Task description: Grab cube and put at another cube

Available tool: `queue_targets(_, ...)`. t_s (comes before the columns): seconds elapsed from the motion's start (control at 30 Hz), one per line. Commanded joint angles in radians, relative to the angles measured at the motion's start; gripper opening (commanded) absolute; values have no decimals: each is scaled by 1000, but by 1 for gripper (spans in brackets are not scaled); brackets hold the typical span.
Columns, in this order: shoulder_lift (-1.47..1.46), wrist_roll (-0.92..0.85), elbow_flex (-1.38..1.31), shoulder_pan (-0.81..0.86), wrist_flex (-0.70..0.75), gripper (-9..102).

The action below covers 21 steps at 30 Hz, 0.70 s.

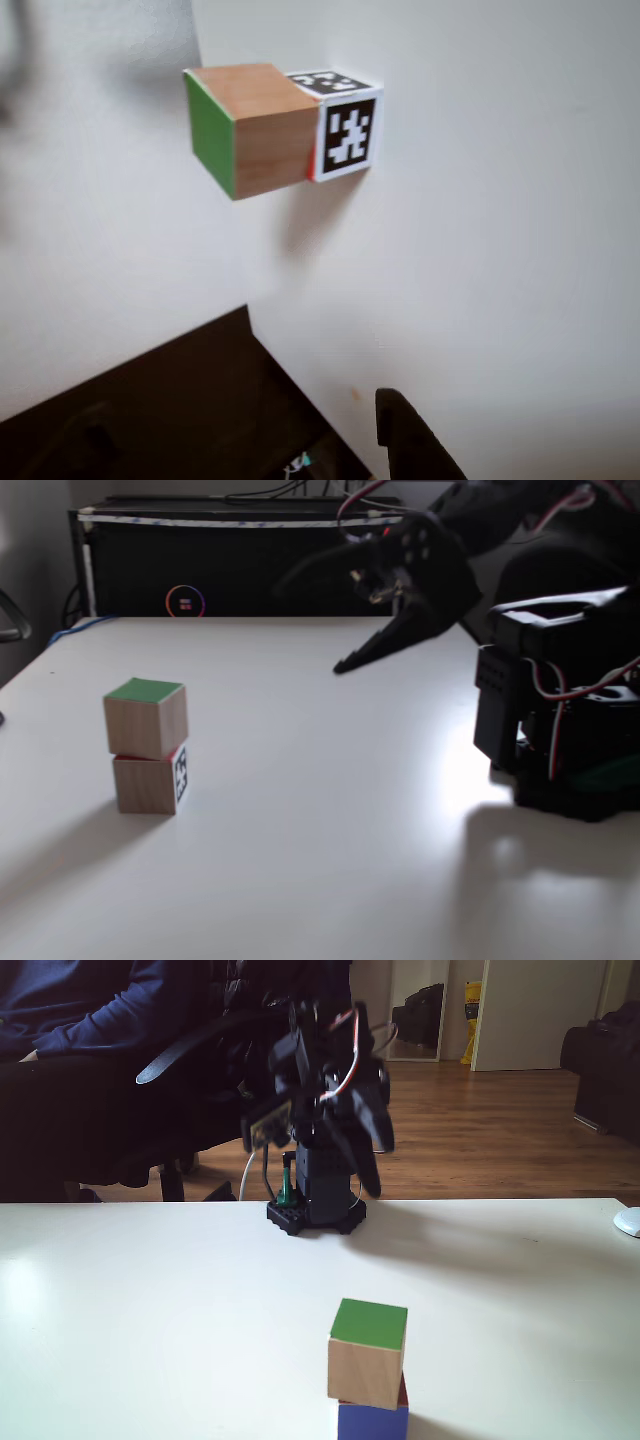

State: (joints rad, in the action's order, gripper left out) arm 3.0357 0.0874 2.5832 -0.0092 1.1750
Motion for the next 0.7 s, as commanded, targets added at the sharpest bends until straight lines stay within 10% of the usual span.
queue_targets(0.0, 109, -23, 87, -2, -15, 37)
queue_targets(0.43, 253, -67, 350, 2, -25, 0)
queue_targets(0.67, 253, -97, 393, -54, 78, 0)
